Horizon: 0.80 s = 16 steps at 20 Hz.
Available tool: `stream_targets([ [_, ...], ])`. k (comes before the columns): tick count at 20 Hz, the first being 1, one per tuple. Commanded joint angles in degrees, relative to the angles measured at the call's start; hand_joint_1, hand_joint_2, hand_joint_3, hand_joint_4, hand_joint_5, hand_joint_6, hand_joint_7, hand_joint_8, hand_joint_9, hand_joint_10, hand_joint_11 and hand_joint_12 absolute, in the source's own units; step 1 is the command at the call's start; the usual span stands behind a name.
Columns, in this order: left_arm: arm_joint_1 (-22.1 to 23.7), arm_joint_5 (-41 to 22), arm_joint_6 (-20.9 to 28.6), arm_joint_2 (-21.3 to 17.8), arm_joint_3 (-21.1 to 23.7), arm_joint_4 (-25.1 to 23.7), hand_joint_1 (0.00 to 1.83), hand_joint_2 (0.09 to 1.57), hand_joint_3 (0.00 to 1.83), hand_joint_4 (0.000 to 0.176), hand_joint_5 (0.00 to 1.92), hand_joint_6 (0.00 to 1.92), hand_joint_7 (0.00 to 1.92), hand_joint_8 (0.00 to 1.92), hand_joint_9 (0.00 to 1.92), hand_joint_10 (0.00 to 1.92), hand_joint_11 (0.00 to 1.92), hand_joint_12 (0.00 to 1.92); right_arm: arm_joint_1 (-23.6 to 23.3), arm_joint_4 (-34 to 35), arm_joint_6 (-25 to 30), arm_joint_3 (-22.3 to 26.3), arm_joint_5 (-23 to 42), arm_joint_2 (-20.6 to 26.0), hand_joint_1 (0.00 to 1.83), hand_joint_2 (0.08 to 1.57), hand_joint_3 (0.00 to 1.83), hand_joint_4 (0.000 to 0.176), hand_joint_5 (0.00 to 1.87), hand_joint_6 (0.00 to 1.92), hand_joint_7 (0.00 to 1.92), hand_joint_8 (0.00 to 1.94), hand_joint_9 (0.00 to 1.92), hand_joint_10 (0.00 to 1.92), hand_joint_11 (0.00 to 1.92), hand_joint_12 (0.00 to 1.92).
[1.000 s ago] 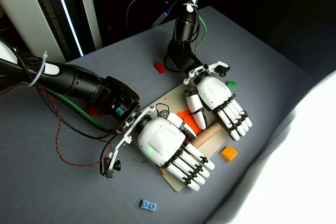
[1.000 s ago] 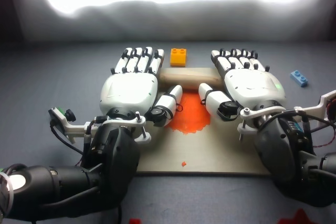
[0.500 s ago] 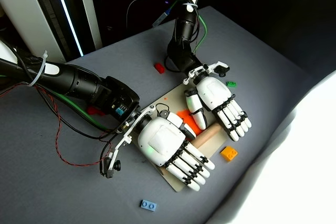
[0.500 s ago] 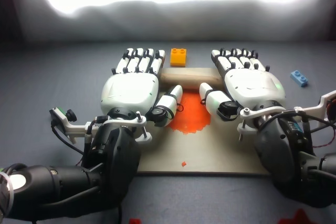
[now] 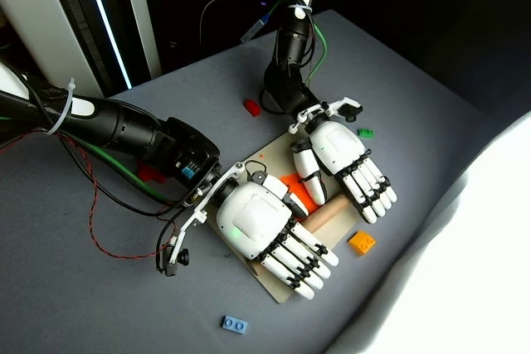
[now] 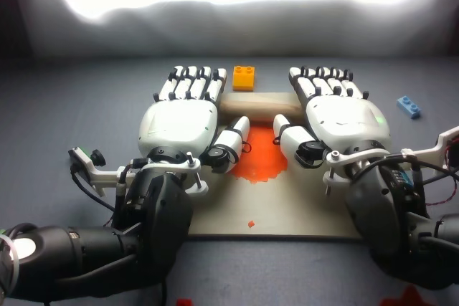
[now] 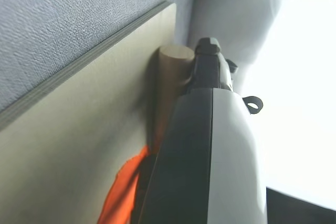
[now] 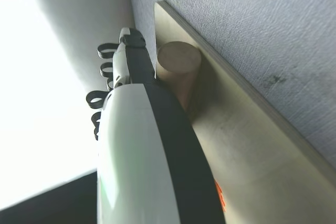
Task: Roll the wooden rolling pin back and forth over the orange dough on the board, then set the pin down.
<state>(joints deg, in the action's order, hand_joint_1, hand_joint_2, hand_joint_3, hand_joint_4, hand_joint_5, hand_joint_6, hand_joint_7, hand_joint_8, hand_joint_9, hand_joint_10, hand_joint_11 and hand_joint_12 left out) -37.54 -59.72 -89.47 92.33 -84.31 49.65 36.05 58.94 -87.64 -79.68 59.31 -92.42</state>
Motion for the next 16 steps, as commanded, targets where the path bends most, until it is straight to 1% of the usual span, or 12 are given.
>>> stream_targets([
  [1, 0.33, -4.38, 0.07, -0.35, 0.08, -3.08, 0.0, 1.51, 0.0, 0.0, 0.06, 0.01, 0.04, 0.0, 0.01, 0.0, 0.0, 0.0, 0.08, -3.57, -0.15, -0.01, 5.34, 0.26, 0.0, 1.57, 0.1, 0.0, 0.08, 0.01, 0.06, 0.01, 0.0, 0.0, 0.0, 0.0],
  [8, 0.41, -3.04, 0.07, -0.36, -0.43, -3.06, 0.0, 1.51, 0.0, 0.0, 0.13, 0.03, 0.12, 0.02, 0.08, 0.02, 0.02, 0.02, 0.24, -3.56, -0.08, -0.01, 4.7, 0.28, 0.0, 1.57, 0.1, 0.0, 0.14, 0.03, 0.14, 0.02, 0.06, 0.02, 0.0, 0.0],
  [9, 0.43, -2.99, 0.07, -0.37, -0.47, -3.06, 0.0, 1.51, 0.0, 0.0, 0.16, 0.01, 0.15, 0.01, 0.11, 0.01, 0.0, 0.15, 0.28, -3.56, -0.08, -0.01, 4.66, 0.28, 0.0, 1.57, 0.09, 0.0, 0.16, 0.03, 0.16, 0.03, 0.07, 0.03, 0.0, 0.0],
  [10, 0.43, -2.95, 0.3, -0.38, -0.48, -3.06, 0.0, 1.51, 0.0, 0.0, 0.15, 0.0, 0.15, 0.0, 0.11, 0.01, 0.0, 0.17, 0.32, -3.56, -0.07, -0.01, 4.62, 0.28, 0.0, 1.57, 0.08, 0.0, 0.16, 0.03, 0.17, 0.02, 0.09, 0.03, 0.02, 0.01],
  [11, 0.43, -2.89, 0.53, -0.41, -0.45, -3.06, 0.0, 1.51, 0.0, 0.0, 0.14, 0.0, 0.14, 0.0, 0.11, 0.0, 0.0, 0.18, 0.38, -3.56, -0.07, -0.01, 4.58, 0.28, 0.0, 1.57, 0.08, 0.0, 0.18, 0.01, 0.19, 0.0, 0.1, 0.01, 0.0, 0.12],
  [12, 0.39, -2.89, 0.88, -0.48, -0.34, -3.08, 0.0, 1.51, 0.0, 0.0, 0.14, 0.0, 0.14, 0.0, 0.1, 0.0, 0.0, 0.18, 0.42, -3.56, -0.07, -0.01, 4.56, 0.28, 0.0, 1.57, 0.08, 0.0, 0.21, 0.02, 0.22, 0.01, 0.14, 0.02, 0.0, 0.29],
  [14, 0.32, -2.9, 1.4, -0.53, -0.19, -3.09, 0.0, 1.49, 0.0, 0.0, 0.14, 0.0, 0.13, 0.0, 0.1, 0.0, 0.0, 0.21, 0.49, -3.56, -0.08, -0.01, 4.56, 0.28, 0.0, 1.57, 0.08, 0.0, 0.2, 0.01, 0.21, 0.0, 0.13, 0.01, 0.0, 0.22],
  [16, 0.27, -2.9, 1.8, -0.55, -0.12, -3.08, 0.0, 1.5, 0.0, 0.0, 0.16, 0.01, 0.16, 0.01, 0.12, 0.01, 0.0, 0.29, 0.62, -3.56, -0.1, 0.02, 4.63, 0.28, 0.0, 1.57, 0.1, 0.0, 0.19, 0.0, 0.19, 0.0, 0.11, 0.0, 0.0, 0.19],
])
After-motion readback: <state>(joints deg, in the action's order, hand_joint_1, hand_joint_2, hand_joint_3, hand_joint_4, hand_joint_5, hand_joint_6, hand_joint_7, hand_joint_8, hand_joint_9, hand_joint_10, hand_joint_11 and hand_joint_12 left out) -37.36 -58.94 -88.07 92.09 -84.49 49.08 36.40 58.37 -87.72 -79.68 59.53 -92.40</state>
